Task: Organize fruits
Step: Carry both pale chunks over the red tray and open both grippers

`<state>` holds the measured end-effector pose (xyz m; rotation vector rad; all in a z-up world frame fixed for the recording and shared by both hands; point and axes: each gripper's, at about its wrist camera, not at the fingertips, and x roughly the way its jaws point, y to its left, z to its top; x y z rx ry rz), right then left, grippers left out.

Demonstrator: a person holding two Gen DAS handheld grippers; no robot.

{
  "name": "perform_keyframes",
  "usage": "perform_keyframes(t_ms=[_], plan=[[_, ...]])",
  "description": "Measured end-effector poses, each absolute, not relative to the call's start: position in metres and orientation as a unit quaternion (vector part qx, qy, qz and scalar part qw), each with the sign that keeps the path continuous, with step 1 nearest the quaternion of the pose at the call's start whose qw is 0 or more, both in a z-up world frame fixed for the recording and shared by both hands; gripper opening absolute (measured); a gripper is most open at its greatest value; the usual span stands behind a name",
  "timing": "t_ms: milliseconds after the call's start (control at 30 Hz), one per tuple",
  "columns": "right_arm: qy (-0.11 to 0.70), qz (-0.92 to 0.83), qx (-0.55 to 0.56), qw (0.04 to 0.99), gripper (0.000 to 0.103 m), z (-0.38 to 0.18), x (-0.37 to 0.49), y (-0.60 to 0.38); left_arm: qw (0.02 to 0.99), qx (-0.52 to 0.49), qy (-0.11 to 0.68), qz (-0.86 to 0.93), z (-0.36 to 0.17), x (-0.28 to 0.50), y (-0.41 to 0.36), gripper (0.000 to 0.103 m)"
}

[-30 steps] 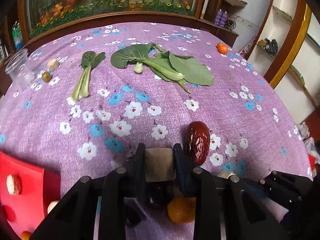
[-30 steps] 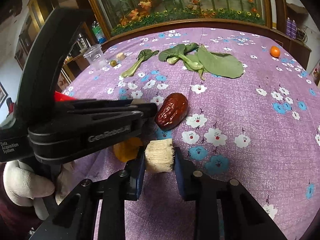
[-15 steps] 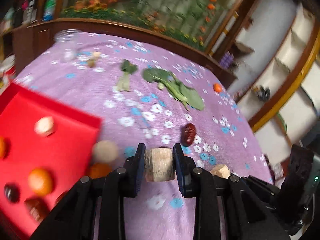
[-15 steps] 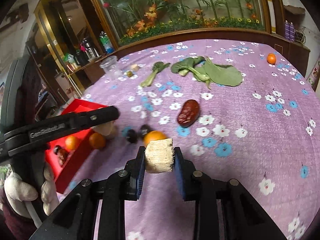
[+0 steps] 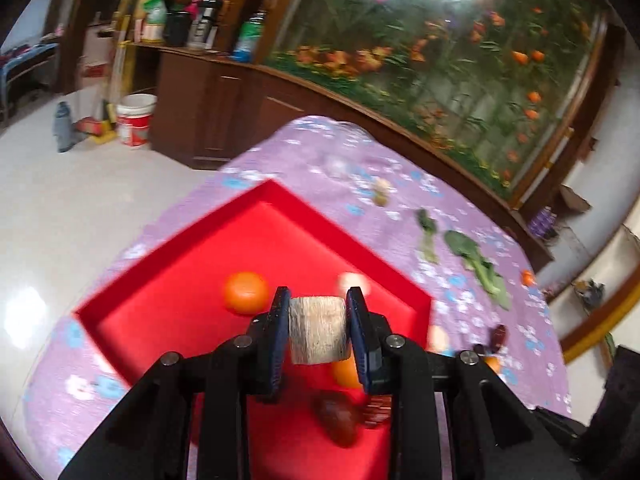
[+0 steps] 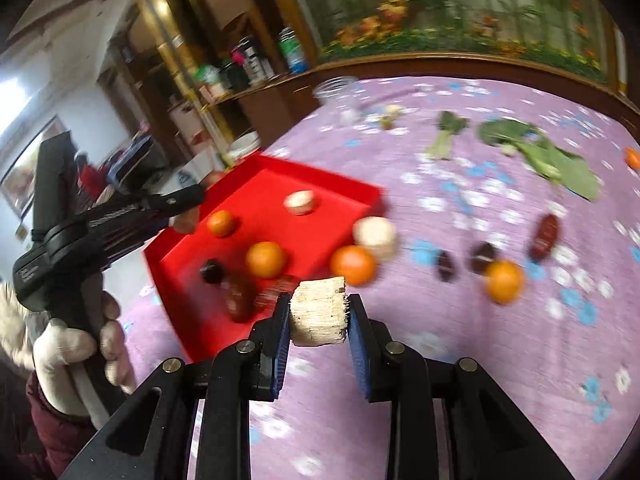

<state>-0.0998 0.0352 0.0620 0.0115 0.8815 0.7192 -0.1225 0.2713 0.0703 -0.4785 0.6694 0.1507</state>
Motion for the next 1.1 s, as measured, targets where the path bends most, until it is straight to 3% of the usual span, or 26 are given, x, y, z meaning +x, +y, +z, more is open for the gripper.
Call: perform_keyframes(t_ms=[367,600,967,1100], plan=[[0.416,0.349,-0.061,0.837,0.030,0.048,-0.072,0.128,0.904,-0.262,0.324,0.100,0.049,-0.131,0.318,0.030],[0.410,0.353,-0.071,0.838,0.032,0.041,-0.068,0.149,0.905,-0.275,0.311,0.088,0.053,-0.138,0.320,0.052],[0.358,0.324,-0.017,0.876,0.039,0.087,-0.068,0.092,0.910,-0.292,0.280,0.087,0.077,-0.152,0.310,0.065],[0.345,0.295,0.028,0.891,0.046,0.101,-0.067,0.044,0.919,-0.279,0.267,0.080,0.093,-0.157,0.295,0.070]])
